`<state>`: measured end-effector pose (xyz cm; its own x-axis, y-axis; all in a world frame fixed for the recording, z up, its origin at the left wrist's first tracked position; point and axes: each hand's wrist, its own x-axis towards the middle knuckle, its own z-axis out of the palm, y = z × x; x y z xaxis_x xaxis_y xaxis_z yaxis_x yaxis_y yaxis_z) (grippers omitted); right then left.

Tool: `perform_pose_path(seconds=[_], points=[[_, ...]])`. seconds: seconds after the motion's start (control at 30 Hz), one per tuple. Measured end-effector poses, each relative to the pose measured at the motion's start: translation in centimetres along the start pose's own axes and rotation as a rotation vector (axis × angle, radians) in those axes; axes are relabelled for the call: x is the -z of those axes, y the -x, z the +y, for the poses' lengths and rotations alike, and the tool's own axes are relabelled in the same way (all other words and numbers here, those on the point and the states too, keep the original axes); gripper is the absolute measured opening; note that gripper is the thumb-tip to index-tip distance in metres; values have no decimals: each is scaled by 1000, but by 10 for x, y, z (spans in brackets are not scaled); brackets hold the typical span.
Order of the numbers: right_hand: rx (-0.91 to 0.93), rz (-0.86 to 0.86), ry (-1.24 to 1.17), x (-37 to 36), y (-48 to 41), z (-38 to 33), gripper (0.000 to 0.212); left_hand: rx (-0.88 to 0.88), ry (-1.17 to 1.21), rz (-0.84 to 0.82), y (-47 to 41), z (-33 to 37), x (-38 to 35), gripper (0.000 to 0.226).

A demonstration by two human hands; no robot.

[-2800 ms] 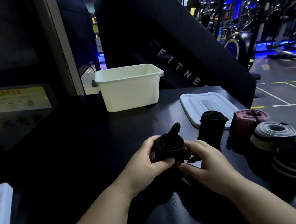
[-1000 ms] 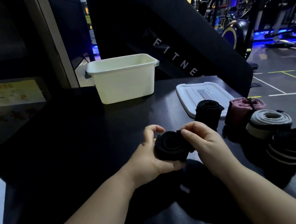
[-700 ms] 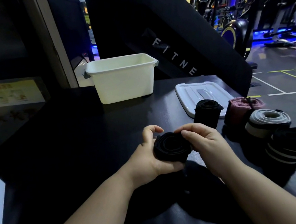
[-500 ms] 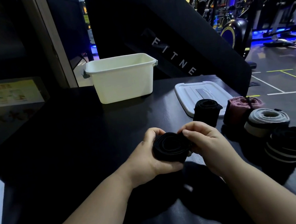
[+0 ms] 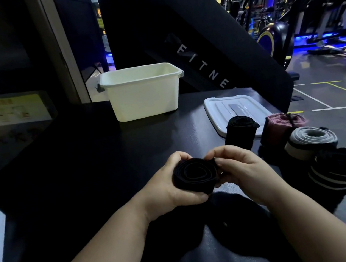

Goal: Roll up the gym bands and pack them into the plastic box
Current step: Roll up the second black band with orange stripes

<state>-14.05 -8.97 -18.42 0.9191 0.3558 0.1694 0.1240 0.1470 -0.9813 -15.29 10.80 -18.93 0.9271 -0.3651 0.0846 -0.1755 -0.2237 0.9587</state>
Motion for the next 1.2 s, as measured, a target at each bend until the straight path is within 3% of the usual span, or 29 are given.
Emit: perform_pose_path(seconds=[0.27, 0.43, 0.7, 0.83, 1.0, 1.1, 1.2], points=[[87, 3, 249, 8, 4, 0, 23, 1, -8, -52, 2, -2, 4, 62], [116, -18, 345, 11, 3, 3, 2, 4, 9, -55, 4, -2, 5, 66], [144, 2, 385, 8, 5, 1, 20, -2, -7, -40, 4, 0, 4, 64], [172, 71, 136, 9, 4, 1, 16, -24, 1, 4, 3, -2, 1, 73], [105, 19, -210, 4, 2, 2, 42, -20, 28, 6, 2, -3, 2, 79], [90, 20, -206, 6, 3, 1, 46, -18, 49, -4, 1, -2, 4, 80], [63, 61, 6, 4, 5, -5, 48, -18, 34, -3, 2, -3, 4, 79]])
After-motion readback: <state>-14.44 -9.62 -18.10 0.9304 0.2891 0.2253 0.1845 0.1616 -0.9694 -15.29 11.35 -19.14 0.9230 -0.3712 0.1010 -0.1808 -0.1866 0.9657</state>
